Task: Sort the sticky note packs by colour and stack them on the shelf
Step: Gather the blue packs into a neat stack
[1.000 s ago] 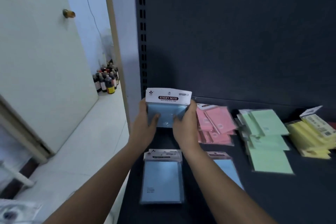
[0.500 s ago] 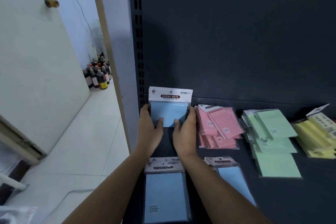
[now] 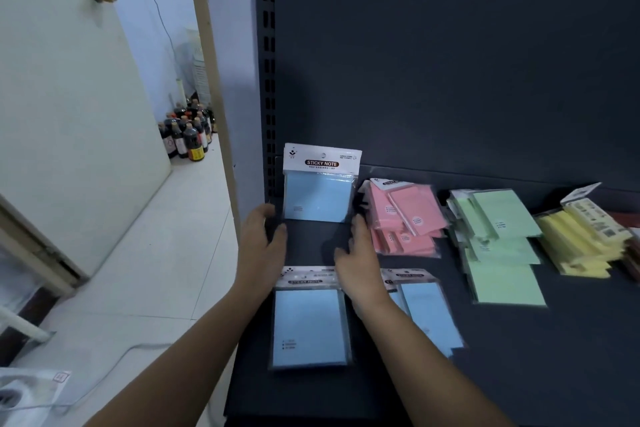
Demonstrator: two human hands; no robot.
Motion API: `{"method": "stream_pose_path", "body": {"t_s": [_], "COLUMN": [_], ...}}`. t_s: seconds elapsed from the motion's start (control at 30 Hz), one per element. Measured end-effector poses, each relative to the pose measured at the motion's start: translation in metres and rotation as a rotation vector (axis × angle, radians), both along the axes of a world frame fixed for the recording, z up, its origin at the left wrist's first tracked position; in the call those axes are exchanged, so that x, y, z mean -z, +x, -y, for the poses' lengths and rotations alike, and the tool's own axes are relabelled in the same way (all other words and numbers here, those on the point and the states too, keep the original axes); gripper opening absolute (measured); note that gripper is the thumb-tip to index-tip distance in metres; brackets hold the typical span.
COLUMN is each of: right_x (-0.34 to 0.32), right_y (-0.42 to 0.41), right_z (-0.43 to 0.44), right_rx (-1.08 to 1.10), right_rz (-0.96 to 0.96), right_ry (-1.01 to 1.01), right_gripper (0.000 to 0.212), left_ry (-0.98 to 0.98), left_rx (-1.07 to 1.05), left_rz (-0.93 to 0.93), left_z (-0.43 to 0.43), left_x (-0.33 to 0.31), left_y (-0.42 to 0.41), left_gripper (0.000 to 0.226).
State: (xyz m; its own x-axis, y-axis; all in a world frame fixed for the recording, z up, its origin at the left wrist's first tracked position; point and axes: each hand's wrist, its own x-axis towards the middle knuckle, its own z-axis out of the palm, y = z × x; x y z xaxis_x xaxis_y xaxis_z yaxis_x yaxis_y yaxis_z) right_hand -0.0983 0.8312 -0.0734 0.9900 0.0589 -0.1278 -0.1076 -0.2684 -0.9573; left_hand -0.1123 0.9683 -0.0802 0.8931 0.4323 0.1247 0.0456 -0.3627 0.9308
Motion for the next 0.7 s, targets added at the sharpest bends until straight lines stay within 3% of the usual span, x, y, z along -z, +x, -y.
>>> {"method": "stream_pose_path", "body": {"t_s": [0.1,0.17,0.23,0.27,0.4,0.53,0.7], "right_x": [-0.008,-0.012,-0.014,-0.015,-0.013,-0.009,-0.007], "right_y": [-0.027,-0.045,-0.062,-0.07,-0.089,-0.094,-0.101], "right_z": [0.015,0.023,0.03,0.033,0.036,0.031,0.029], "right_rx": [-0.091,-0.111,-0.095,-0.09,-0.128,-0.179,-0.085], "right_rz": [-0.053,-0.018,0.093,0.149,0.138,0.101,0.084], "right_ry": [-0.02,-0.123,-0.299,-0.403,-0.62,-0.585,-0.426], "right_gripper": [0.055,0.047,0.039,0.036,0.041,0.041,0.03], "left_ry": [0.005,0.259,0.562,0.625,0.618,0.517,0.352], "left_rx": [0.002,-0.031,-0.057,-0.043,0.007,0.036,0.016], "left_rz": [-0.04,-0.114,-0.187,-0.223,-0.315,-0.326,-0.265], "left_z": [-0.005,-0.004,0.003,0.008,0.023,0.031,0.044], "left_x": [-0.004,-0.003,0.001,0.002,0.006,0.002,-0.007], "left_y": [-0.037,-0.06,-0.08,-0.089,-0.104,-0.105,-0.108], "left_gripper": [0.015,0.008,0.018,0.025,0.047,0.046,0.046]}}
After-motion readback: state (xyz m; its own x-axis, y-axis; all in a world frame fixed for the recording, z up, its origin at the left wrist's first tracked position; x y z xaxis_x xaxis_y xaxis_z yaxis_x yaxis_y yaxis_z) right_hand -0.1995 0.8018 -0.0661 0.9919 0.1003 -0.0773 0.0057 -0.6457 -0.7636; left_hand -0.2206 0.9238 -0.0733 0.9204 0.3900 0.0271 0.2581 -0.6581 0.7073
